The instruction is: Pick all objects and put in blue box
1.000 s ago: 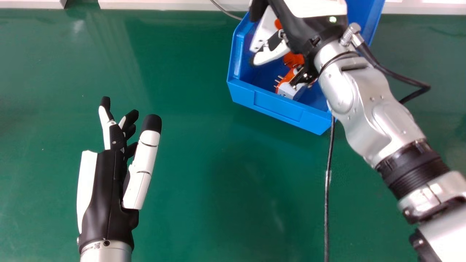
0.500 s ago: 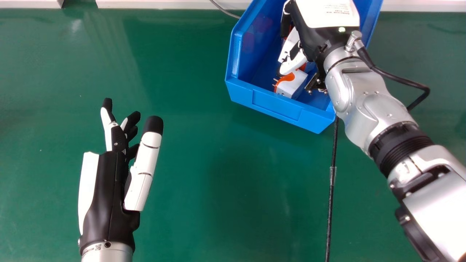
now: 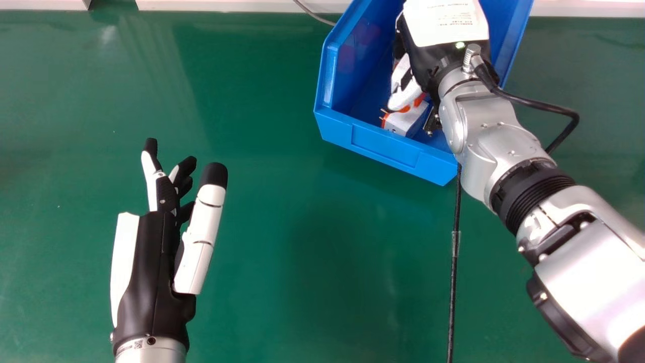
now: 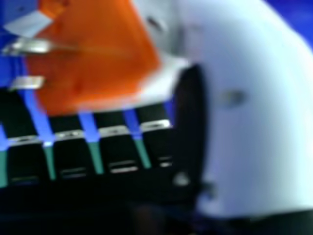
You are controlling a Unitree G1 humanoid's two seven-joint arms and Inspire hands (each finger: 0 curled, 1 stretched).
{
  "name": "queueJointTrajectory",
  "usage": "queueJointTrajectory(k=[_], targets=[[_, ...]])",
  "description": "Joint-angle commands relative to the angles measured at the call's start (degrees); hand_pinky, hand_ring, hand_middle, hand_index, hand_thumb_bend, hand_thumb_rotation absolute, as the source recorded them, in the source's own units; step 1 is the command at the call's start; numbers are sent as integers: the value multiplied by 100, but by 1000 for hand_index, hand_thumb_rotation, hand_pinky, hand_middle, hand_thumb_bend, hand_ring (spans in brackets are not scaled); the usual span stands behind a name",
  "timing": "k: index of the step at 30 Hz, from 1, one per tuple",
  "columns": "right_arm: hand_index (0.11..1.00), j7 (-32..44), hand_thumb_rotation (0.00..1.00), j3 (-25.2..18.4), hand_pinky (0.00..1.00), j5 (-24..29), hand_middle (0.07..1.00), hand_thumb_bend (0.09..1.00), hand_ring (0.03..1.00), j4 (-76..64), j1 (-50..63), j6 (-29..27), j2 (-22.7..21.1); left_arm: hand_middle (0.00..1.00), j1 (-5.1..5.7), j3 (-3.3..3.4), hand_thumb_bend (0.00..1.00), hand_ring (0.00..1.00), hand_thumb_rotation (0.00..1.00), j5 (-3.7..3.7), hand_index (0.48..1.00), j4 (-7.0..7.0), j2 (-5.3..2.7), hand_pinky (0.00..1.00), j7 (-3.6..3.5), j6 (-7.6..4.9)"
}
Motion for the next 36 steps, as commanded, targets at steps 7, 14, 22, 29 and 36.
queueJointTrajectory(k=[7,14,22,29,36], targets=[[999,-91,999,10,998,-15,1000,777,999,-229,-458,157,-123,941,10,-13,641,939,997,93,937,-153,11,890,30,-14],[1000,-121,1000,-36,1000,46,1000,776,1000,-303,-416,157,-137,941,-34,0,632,939,999,81,936,-109,6,891,39,-26],[1000,-233,961,-202,1000,182,1000,739,1000,-812,-96,211,-194,941,-67,22,632,939,998,57,936,-56,22,891,30,-43],[1000,-243,955,-538,999,167,1000,643,1000,-3408,1563,859,-248,942,-166,140,640,939,1000,-9,936,12,98,891,-49,-36],[1000,179,918,-508,1000,-140,1000,553,1000,-6207,3435,1344,-356,942,-256,260,646,939,1000,-103,938,48,162,892,-124,-24]])
